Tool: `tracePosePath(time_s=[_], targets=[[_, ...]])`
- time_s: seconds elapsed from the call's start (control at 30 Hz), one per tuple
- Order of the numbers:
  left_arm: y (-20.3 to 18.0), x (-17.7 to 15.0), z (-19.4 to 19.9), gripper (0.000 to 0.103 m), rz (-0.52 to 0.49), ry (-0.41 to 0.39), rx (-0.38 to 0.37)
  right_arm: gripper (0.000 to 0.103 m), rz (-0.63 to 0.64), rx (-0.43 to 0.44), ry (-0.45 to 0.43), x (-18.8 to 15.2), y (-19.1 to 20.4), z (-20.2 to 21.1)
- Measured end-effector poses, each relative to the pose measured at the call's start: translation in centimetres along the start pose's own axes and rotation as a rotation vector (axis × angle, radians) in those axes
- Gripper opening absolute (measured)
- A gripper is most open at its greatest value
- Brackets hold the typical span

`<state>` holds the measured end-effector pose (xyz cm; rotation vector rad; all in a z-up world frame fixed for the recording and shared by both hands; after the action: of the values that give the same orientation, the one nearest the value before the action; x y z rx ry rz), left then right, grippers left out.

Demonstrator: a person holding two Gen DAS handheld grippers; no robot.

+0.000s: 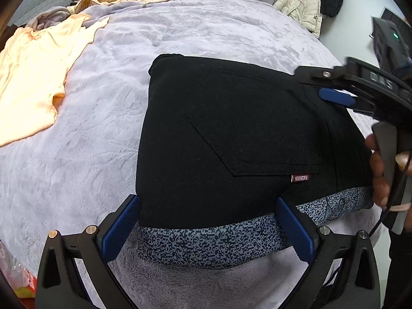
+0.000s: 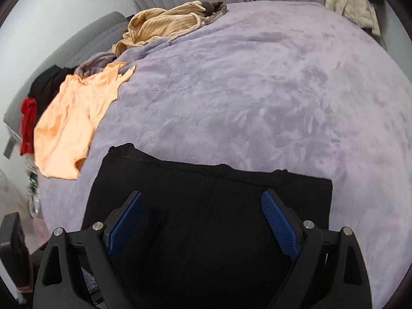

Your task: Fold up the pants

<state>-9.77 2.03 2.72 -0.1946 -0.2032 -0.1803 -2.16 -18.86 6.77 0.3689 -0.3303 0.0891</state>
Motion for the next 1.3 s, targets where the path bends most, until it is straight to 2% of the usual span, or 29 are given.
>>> tracePosePath(time_s=[0.07, 0.13, 0.2, 0.27, 0.37, 0.43, 0.47, 0.53, 0.6, 0.67, 0.73, 0.8, 0.9, 0.97, 1.1, 1.2, 1.3], targets=[[0.4, 0.3, 1.4, 0.103, 0.015, -0.024, -0.026, 0.094, 0.018, -0.026, -0.044, -1.2, 0.8, 1.9], [1.3, 0.8, 3.7, 0.103, 0.035, -0.097, -0.043, 0.094, 0.024, -0.095, -0.09, -3.1, 1.9, 3.9], [2.1, 1.5, 4.5, 0.103, 0.058, -0.122, 0.009, 0.094, 0.047, -0.115, -0.122, -5.3, 2.8, 5.5], [2.6, 1.9, 3.5, 0.103, 0.065, -0.089, 0.064, 0.094, 0.076, -0.142, -0.128, -8.1, 3.8, 6.0], [3.3, 1.4, 1.8, 0.103, 0.089, -0.066, 0.016, 0.095, 0.101, -0.297, -0.102, -11.1, 4.1, 4.5], [3.5, 1.2, 1.2, 0.103, 0.092, -0.068, -0.001, 0.102, 0.09, -0.407, -0.053, -12.2, 3.0, 2.3], [3.8, 1.2, 1.0, 0.103, 0.1, -0.058, -0.011, 0.102, 0.065, -0.387, -0.032, -12.6, 2.1, 1.8], [4.2, 0.9, 1.9, 0.103, 0.112, -0.052, -0.077, 0.102, -0.043, -0.201, 0.001, -13.2, -0.3, 2.4], [4.1, -0.1, 3.8, 0.103, 0.102, -0.088, -0.122, 0.102, -0.104, -0.132, -0.053, -14.1, -1.8, 4.6], [4.3, -0.2, 5.8, 0.103, 0.09, -0.114, -0.096, 0.102, -0.134, -0.145, -0.117, -14.8, -3.0, 7.2], [5.1, 0.6, 5.9, 0.103, 0.073, -0.107, -0.092, 0.102, -0.171, -0.166, -0.164, -15.1, -4.9, 9.3], [5.5, 1.9, 5.5, 0.103, 0.08, -0.079, -0.095, 0.102, -0.2, -0.175, -0.173, -15.0, -6.4, 10.1], [5.8, 2.5, 4.8, 0.103, 0.096, -0.052, -0.143, 0.102, -0.235, -0.203, -0.175, -14.5, -7.6, 10.3], [5.8, 2.6, 4.7, 0.103, 0.096, -0.06, -0.14, 0.102, -0.245, -0.218, -0.188, -14.2, -7.5, 10.5], [5.1, 3.0, 3.5, 0.103, 0.065, -0.017, -0.175, 0.102, -0.214, -0.138, -0.17, -13.5, -6.6, 9.8], [3.9, 3.5, 2.2, 0.103, 0.029, 0.016, -0.151, 0.102, -0.135, -0.117, -0.138, -12.4, -4.8, 8.2], [3.5, 4.2, 1.0, 0.103, 0.034, 0.036, -0.2, 0.102, -0.097, -0.088, -0.106, -11.3, -3.5, 6.6]])
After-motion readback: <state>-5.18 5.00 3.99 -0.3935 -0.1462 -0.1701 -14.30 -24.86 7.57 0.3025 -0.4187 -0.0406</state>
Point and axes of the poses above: each gripper's, at about its wrist camera, not at the fingertips, and z roughly against the way its jaws point, y to its left, x to its top, the point moved 1 cm from there along -z, roughly the way its jaws point, and after that the axes turned 15 degrees about y, right-handed, at the moved point
